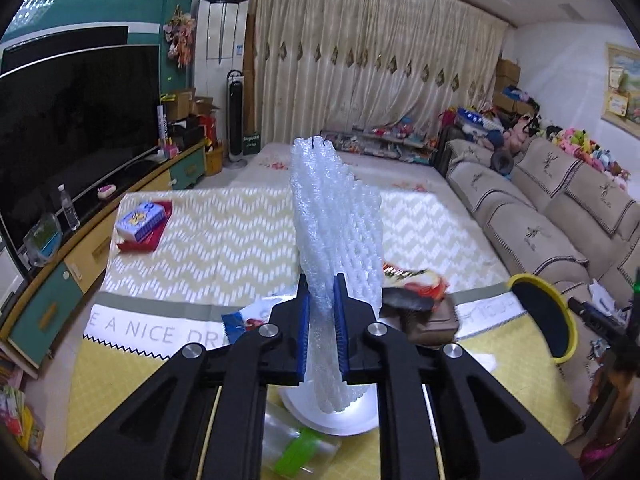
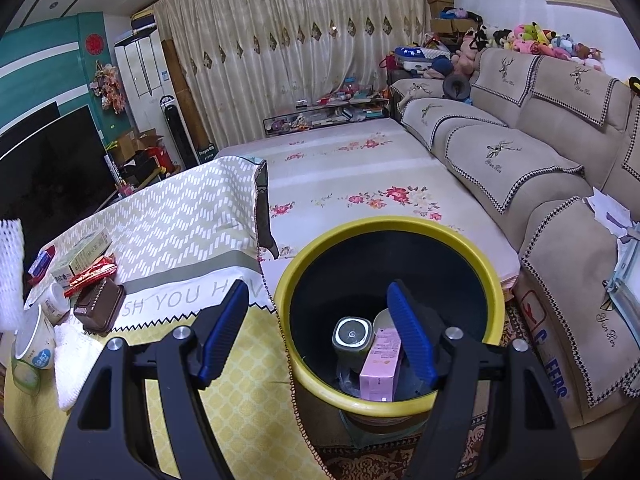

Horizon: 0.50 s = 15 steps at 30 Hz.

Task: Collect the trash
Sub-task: 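Carry the mesh net over the bin and open the left tool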

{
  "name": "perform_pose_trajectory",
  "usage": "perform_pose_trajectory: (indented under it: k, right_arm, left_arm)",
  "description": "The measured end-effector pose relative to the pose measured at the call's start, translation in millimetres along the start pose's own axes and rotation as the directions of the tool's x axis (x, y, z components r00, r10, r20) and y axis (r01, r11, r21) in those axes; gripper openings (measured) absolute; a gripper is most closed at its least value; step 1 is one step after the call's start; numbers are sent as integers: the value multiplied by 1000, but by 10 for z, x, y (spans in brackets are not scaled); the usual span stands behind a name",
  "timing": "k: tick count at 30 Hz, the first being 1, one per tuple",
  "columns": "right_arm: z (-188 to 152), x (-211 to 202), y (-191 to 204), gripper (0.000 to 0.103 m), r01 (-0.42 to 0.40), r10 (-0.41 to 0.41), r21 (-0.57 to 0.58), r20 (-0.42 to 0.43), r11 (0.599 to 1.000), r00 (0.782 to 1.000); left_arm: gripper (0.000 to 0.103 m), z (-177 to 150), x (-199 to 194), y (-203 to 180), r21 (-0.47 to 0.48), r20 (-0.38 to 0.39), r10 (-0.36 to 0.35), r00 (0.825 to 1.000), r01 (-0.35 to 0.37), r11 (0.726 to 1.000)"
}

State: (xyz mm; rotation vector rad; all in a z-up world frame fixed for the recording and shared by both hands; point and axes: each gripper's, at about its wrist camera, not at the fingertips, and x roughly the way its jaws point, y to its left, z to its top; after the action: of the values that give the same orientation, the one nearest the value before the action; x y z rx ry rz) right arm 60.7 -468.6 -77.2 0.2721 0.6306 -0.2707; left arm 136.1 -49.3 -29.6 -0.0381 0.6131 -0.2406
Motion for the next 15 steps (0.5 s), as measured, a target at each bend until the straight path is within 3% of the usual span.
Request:
perform_pose_trajectory:
  k: [8, 11, 15]
  right_arm:
    - [6, -125, -127, 68, 45, -45, 7, 29, 999, 999]
    - [4, -176, -215, 68, 63, -64, 11, 39, 998, 997]
    - [-2, -266, -370, 68, 96, -98, 22, 60, 995, 993]
  left_arm:
    - [12, 26, -175, -590, 57, -7, -146, 989, 146, 988]
    - [12, -14, -83, -989, 105, -43, -215, 976, 219, 970]
    - [12, -75, 93, -1621, 165, -112, -307, 945, 322, 932]
